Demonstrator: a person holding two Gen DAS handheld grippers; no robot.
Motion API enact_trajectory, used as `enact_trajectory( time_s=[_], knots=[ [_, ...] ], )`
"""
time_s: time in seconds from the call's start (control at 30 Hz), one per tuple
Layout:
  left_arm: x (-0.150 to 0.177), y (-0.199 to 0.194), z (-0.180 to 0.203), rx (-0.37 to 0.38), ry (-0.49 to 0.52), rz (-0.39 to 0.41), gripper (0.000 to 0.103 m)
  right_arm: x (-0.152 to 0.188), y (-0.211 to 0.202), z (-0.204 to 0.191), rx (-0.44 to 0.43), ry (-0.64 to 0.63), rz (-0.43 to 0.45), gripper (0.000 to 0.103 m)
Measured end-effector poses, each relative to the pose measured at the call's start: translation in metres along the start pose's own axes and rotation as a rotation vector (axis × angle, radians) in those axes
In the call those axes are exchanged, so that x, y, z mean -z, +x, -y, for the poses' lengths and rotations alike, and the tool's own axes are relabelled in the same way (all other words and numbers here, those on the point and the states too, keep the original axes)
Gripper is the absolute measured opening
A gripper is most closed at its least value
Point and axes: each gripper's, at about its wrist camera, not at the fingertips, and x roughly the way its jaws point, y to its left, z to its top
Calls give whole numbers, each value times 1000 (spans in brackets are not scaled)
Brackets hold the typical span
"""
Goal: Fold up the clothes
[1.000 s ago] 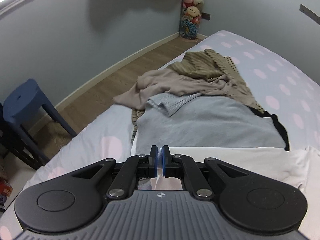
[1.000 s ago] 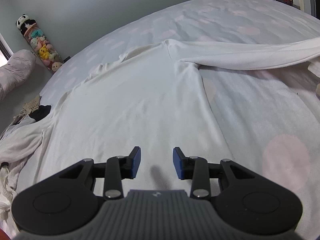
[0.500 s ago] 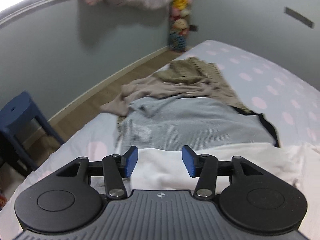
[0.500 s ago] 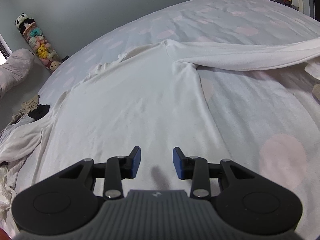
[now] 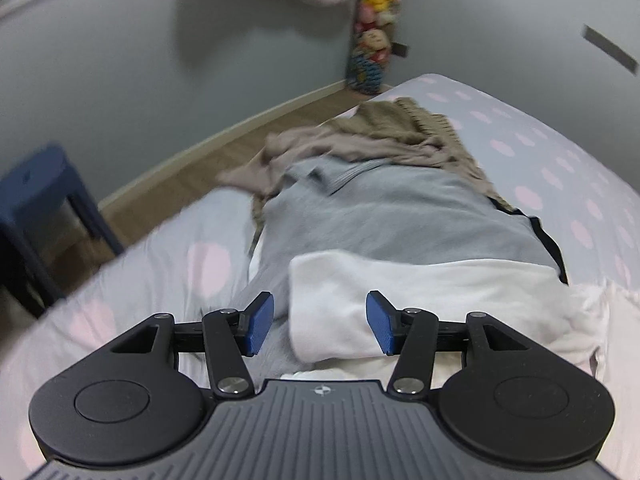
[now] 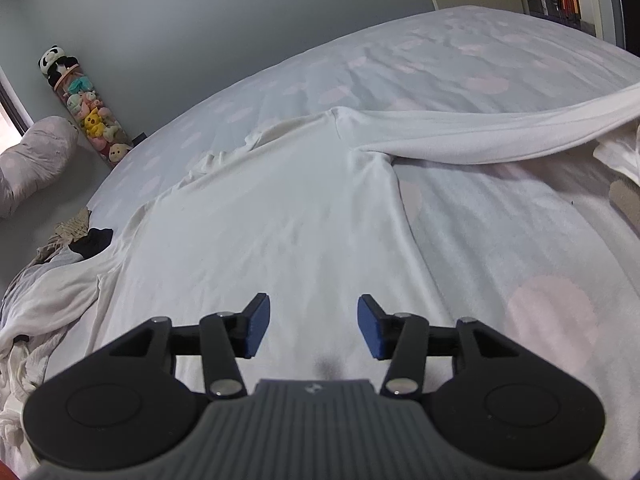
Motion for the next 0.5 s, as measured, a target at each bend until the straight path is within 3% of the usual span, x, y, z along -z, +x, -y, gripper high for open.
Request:
enact_trajectory(
  time_s=[0.2, 0.37, 0.43, 0.5],
  knots=[
    [10, 36, -28, 53, -144, -34, 49, 1, 4, -4, 25, -25, -13, 52],
    [17, 56, -29, 86, -168, -62, 48, 1, 12, -9, 59, -55, -42, 52],
    [21, 60, -30, 103, -181, -69, 42, 2, 14, -11, 69, -68, -52, 52],
    [21, 57, -29, 132, -181, -53, 20, 2, 15, -12, 75, -78, -57, 53]
  ],
)
